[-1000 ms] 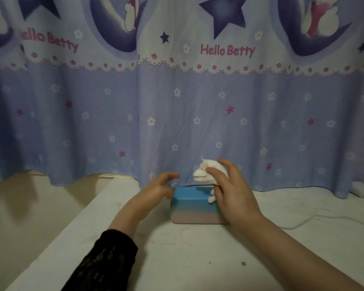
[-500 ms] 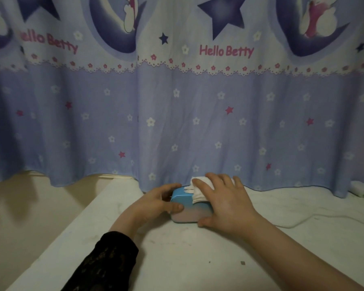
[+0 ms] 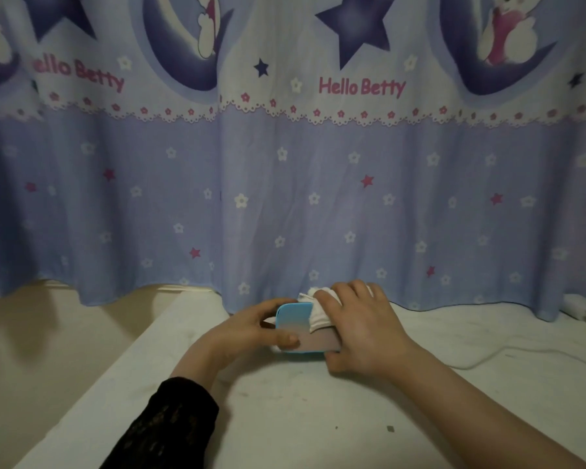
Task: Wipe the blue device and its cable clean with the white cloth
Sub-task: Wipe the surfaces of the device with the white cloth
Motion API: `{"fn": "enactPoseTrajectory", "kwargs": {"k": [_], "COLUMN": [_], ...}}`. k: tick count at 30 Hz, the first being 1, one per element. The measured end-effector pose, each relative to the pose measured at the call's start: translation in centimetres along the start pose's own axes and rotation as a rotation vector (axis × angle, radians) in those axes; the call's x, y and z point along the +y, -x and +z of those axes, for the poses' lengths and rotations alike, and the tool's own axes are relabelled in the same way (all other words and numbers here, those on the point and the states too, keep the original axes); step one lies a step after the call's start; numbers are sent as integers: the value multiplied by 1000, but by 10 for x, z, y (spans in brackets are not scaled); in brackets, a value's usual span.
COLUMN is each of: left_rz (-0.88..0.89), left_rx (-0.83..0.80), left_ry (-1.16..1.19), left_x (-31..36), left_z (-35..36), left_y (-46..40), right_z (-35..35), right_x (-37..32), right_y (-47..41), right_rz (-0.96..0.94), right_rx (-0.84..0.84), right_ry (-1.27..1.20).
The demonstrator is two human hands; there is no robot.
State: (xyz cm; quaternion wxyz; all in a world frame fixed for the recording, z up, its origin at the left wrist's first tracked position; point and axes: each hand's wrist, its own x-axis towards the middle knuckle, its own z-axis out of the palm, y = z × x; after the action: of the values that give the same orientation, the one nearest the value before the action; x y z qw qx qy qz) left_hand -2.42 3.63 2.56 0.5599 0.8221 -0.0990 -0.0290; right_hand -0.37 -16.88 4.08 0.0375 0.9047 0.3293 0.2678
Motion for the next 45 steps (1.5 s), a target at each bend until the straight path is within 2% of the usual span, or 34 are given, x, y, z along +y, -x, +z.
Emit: {"fn": "enactPoseTrajectory", "kwargs": {"k": [4, 10, 16, 20, 26, 31, 37, 40, 42, 45], "left_rz": [29, 151, 167, 208, 165, 218, 161, 181, 199, 180], "left_rx": [-23, 108, 132, 127, 112, 86, 48, 52, 26, 38], "left_ry": [-122, -186, -142, -171, -31, -66, 30, 19, -40, -1], "left_x": [0, -5, -5, -1, -11, -2, -11, -6, -3, -7], "left_z": [5, 10, 11, 14, 9, 7, 4, 3, 3, 3], "left_y": [-2, -4, -7, -4, -7, -7, -8, -7, -7, -7], "right_z": [-6, -6, 4, 13, 9, 19, 21, 21, 22, 23], "right_x": [5, 12, 0, -24, -25, -30, -24, -26, -30, -32], "right_y": [-3, -2, -4, -9, -8, -7, -13, -7, -6, -9], "right_rz": [-7, -29, -167, -289, -96, -259, -65, -184, -236, -151], "right_rx": [-84, -83, 205, 257, 349, 368, 360, 410, 385, 365], "right_ry": [-78, -113, -130, -151, -59, -123, 13, -87, -115, -61]}}
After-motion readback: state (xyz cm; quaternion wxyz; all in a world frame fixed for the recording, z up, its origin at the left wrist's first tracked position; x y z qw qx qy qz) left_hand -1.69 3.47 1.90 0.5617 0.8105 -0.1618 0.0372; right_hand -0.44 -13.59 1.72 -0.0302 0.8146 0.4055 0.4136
